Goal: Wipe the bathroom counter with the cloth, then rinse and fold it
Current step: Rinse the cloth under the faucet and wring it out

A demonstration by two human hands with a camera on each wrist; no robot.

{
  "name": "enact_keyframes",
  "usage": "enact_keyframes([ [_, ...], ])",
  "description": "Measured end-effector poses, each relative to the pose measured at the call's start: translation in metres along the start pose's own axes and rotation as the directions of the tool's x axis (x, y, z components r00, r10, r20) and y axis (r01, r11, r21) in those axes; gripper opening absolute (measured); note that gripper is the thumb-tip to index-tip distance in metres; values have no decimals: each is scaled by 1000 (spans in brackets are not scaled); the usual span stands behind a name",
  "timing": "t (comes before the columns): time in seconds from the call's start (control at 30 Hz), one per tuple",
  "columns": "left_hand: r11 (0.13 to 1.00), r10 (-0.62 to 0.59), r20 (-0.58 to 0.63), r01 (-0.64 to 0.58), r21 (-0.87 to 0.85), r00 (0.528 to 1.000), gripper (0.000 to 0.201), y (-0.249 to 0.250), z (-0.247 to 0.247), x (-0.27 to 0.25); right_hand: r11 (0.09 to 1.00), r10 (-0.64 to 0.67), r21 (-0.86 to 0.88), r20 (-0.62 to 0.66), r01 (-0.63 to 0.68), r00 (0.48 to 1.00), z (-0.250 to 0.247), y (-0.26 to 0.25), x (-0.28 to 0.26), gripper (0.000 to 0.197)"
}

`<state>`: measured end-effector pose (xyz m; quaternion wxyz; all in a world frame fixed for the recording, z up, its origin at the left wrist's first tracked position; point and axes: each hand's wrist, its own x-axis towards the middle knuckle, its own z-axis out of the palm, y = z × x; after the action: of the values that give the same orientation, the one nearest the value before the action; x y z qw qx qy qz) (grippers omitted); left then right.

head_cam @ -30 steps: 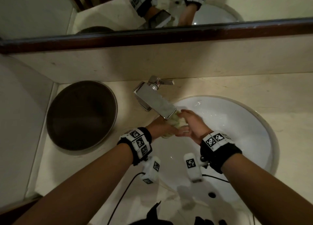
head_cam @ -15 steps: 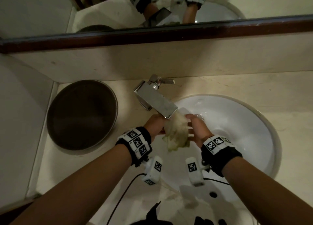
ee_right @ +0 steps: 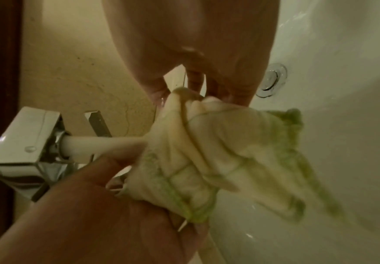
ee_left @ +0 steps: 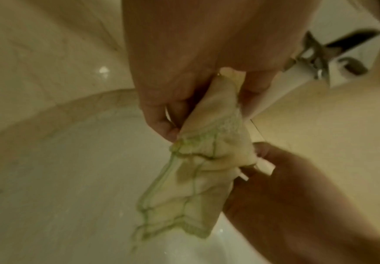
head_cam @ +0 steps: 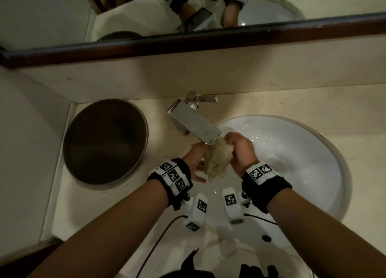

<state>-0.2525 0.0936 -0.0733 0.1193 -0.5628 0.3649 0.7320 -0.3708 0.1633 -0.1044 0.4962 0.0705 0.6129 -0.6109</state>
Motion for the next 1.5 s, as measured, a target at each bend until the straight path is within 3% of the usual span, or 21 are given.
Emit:
enact_keyframes([
  [0.1, 980, -52, 293, 105, -167, 955, 46, -5, -6, 5, 991, 34, 128, 71, -43, 997, -1, -5, 1, 21],
  [0.17, 969, 14, 362, 77, -236, 932, 37, -7, -3, 4, 997, 40, 59, 107, -47, 993, -6, -9, 2, 32],
  [0.23, 974, 78, 294, -11, -224, 953, 36, -6, 4, 3, 993, 3, -118, 140, 14, 990, -10, -15, -1, 37],
  [0.33, 983, 174, 29, -172, -64, 984, 33, -4, 13, 6, 921, -53, -373, 172, 115, 984, -12, -26, -7, 34],
  [0.4, 946, 312, -93, -300, 124, 946, 26, -2, 18, 7, 854, -51, -503, 167, 130, 985, -13, -30, -8, 23],
  [0.43, 910, 377, -110, -347, 226, 920, 29, 0, 21, 5, 829, 11, -554, 150, 75, 989, -13, -31, -8, 22],
  [0.5, 776, 503, -40, -430, 461, 863, 30, 4, 28, -4, 799, 211, -590, 100, -113, 972, -11, -27, -9, 42],
  [0.57, 579, 572, 38, -436, 689, 820, 37, 3, 34, -7, 789, 356, -563, 93, -246, 930, -7, -22, -11, 54],
  [0.6, 545, 589, 47, -440, 714, 807, 44, -1, 34, -4, 789, 392, -545, 91, -284, 915, -6, -20, -12, 56],
  [0.67, 591, 611, -8, -450, 669, 792, 57, -10, 30, 3, 797, 373, -537, 78, -276, 925, -3, -16, -14, 49],
  [0.73, 614, 614, -33, -450, 648, 789, 64, -16, 24, 10, 816, 257, -551, 74, -176, 963, -2, -13, -14, 29],
  [0.83, 658, 533, 62, -459, 597, 844, 77, -17, 17, 9, 878, 156, -470, 99, -93, 983, 3, -11, -16, 19],
  [0.9, 661, 503, 82, -444, 605, 861, 71, -15, 13, 10, 908, 140, -411, 114, -82, 984, 8, -10, -17, 19],
  [0.97, 569, 496, 57, -374, 732, 867, 48, -11, 12, 11, 932, 129, -349, 68, -98, 989, 11, -10, -18, 29],
  [1.03, 392, 530, 39, -286, 875, 847, 29, -5, 15, 7, 955, 163, -253, 0, -158, 987, 12, -13, -17, 28],
  [1.13, 219, 644, 56, -254, 942, 763, 27, 1, 21, 4, 942, 314, -124, -16, -313, 949, 5, -18, -12, 38],
  [1.2, 145, 679, 111, -281, 949, 725, 33, -2, 25, 3, 914, 382, -167, 55, -369, 922, 5, -18, -13, 48],
  [1.27, 129, 695, 105, -267, 955, 712, 39, -9, 27, 6, 896, 411, -227, 94, -382, 907, 5, -12, -9, 65],
  [1.3, 120, 698, 91, -241, 963, 710, 41, -12, 28, 8, 891, 407, -261, 95, -372, 908, 8, -13, -12, 64],
  [1.4, 51, 662, 92, -166, 985, 744, 53, -13, 29, 9, 876, 208, -450, 26, -174, 978, 16, -15, -20, 36],
  [1.5, 29, 638, 121, -181, 983, 761, 58, -9, 29, 6, 721, 25, -692, 7, -13, 1000, 15, -9, -19, 40],
])
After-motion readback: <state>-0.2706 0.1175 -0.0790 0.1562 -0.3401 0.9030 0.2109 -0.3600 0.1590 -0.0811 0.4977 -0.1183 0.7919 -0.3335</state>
